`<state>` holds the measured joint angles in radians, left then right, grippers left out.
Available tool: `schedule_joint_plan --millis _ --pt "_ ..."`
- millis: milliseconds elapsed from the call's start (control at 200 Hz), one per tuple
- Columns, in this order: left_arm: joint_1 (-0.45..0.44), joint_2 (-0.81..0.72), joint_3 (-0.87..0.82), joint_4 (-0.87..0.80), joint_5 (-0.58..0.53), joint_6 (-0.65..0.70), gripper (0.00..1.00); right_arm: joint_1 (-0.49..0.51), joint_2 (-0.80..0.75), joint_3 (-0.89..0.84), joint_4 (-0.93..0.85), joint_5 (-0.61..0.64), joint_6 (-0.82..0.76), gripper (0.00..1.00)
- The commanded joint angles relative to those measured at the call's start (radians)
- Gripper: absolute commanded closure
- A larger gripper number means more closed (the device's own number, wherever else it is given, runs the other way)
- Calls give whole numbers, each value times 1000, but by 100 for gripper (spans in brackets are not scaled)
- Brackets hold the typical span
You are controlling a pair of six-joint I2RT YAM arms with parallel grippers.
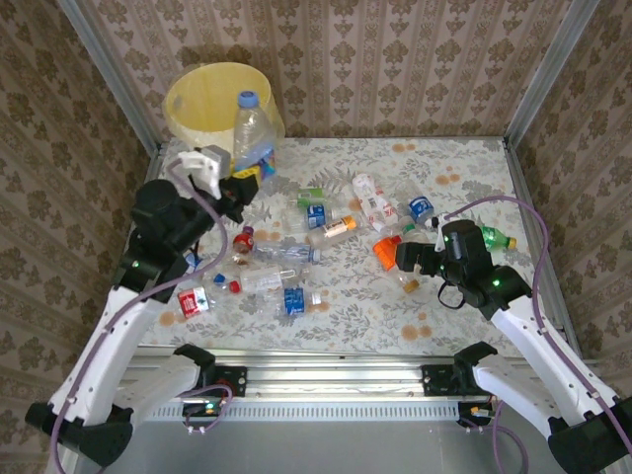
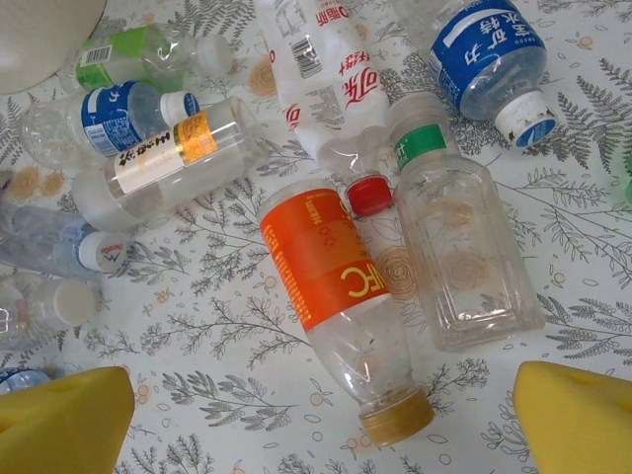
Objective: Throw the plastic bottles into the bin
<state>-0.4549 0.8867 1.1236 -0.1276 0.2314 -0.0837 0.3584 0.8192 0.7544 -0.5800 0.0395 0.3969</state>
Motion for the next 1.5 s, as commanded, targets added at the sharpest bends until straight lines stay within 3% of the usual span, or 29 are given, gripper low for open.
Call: schedule_joint_plan --millis 0,165,560,790,965,1295,1360,1455,1495 --pt "41 -41 21 110 -52 56 81 8 4 -11 18 -12 7 0" --pt "86 -63 12 261 -131 92 82 9 15 -8 23 -13 7 0" --pt "149 19 -62 690 -117 109 80 9 20 -6 22 -9 -5 0" --pt "233 89 -79 810 -120 61 79 10 21 -4 23 -7 -16 0" --pt "306 209 14 705 -81 16 78 8 30 5 20 -12 -23 0" --pt "368 625 417 126 -92 -14 69 9 25 21 3 -12 -28 0" --pt "383 726 501 28 -49 -22 62 9 22 20 0 -17 -29 0" --pt "405 909 731 -225 -6 -42 37 9 22 20 -4 -39 -24 0" --pt "404 962 822 -314 -18 -51 31 10 23 20 -11 -48 -18 0"
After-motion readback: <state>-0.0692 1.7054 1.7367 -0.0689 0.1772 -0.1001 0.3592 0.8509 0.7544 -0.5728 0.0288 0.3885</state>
